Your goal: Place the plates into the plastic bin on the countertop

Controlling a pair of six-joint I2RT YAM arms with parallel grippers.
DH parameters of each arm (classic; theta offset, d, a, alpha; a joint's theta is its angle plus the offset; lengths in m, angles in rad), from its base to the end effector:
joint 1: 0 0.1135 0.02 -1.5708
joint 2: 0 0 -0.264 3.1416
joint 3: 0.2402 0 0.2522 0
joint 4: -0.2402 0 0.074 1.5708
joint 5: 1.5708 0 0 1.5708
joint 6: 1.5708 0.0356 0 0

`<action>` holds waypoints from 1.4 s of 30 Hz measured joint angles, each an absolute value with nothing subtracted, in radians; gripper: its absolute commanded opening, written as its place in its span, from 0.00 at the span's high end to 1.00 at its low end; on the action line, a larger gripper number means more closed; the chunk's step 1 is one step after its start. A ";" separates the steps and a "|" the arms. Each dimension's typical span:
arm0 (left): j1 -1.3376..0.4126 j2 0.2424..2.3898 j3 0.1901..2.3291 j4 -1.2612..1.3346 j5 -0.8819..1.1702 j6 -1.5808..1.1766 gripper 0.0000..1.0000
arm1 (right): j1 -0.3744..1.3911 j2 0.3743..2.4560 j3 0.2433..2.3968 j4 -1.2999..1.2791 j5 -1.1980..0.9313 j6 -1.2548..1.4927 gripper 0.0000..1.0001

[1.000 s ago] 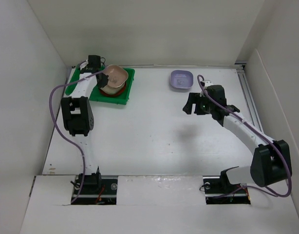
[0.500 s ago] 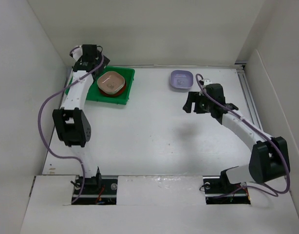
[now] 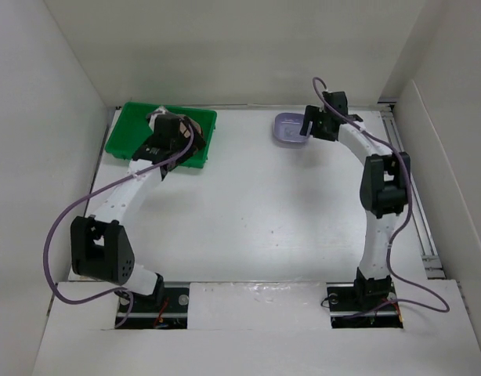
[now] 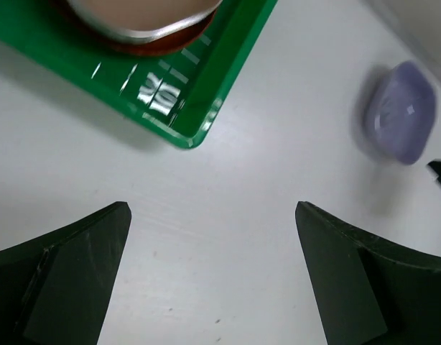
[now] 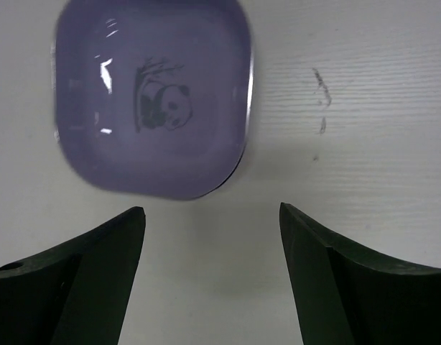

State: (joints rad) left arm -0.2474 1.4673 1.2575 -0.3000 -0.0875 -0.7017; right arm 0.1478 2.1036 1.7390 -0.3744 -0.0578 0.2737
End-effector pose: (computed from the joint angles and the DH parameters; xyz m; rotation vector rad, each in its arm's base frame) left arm 0.3308 -0.0803 0.3303 -0.5291 2.0481 -0.4845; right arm 0.4797 0.0735 0.2358 0.1166 2.3219 0.2805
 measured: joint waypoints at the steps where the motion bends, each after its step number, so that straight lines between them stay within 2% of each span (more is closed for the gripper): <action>1: -0.247 1.462 1.209 -0.284 -0.077 -0.698 0.00 | 0.141 2.146 1.779 -0.391 -0.047 0.274 0.19; 5: -0.272 1.425 1.074 -0.264 -0.064 -0.688 0.00 | 0.125 2.295 1.927 -0.469 -0.016 0.279 0.22; 8: -0.327 1.387 1.060 -0.257 -0.086 -0.680 0.00 | 0.125 2.450 2.159 -0.584 0.006 0.276 0.27; 11: -0.362 1.341 1.060 -0.228 -0.091 -0.671 0.00 | 0.126 2.561 2.336 -0.658 0.022 0.266 0.49; 12: -0.363 1.326 1.060 -0.220 -0.095 -0.669 0.00 | 0.126 2.574 2.354 -0.676 0.024 0.262 0.62; 13: -0.362 1.312 1.060 -0.216 -0.101 -0.669 0.00 | 0.126 2.575 2.359 -0.690 0.026 0.259 0.83; 15: -0.358 1.295 1.059 -0.207 -0.110 -0.669 0.00 | 0.126 2.571 2.359 -0.709 0.015 0.266 0.99; 20: -0.368 1.301 1.051 -0.200 -0.122 -0.668 0.00 | 0.126 2.492 2.254 -0.695 -0.007 0.284 1.00; 22: -0.407 1.326 1.055 -0.200 -0.144 -0.664 0.00 | 0.135 2.399 2.088 -0.641 0.007 0.285 1.00; 28: -0.584 1.499 1.130 -0.204 -0.168 -0.661 0.00 | 0.257 1.939 1.502 -0.533 0.109 0.290 1.00; 34: -0.624 1.584 1.132 -0.189 -0.136 -0.661 0.00 | 0.431 1.611 1.232 -0.432 0.073 0.289 1.00; 40: -0.624 1.596 1.132 -0.141 -0.119 -0.668 0.09 | 0.472 1.476 1.124 -0.358 -0.010 0.295 1.00; 41: -0.624 1.596 1.131 -0.132 -0.115 -0.671 0.12 | 0.472 1.462 1.113 -0.348 -0.028 0.296 1.00; 42: -0.622 1.596 1.129 -0.123 -0.109 -0.672 0.27 | 0.473 1.452 1.105 -0.341 -0.039 0.299 1.00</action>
State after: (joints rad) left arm -0.6224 1.5963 1.1294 -0.1226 -0.1093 -0.6720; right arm 0.4728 1.4521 1.1046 -0.3412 -0.0391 0.2993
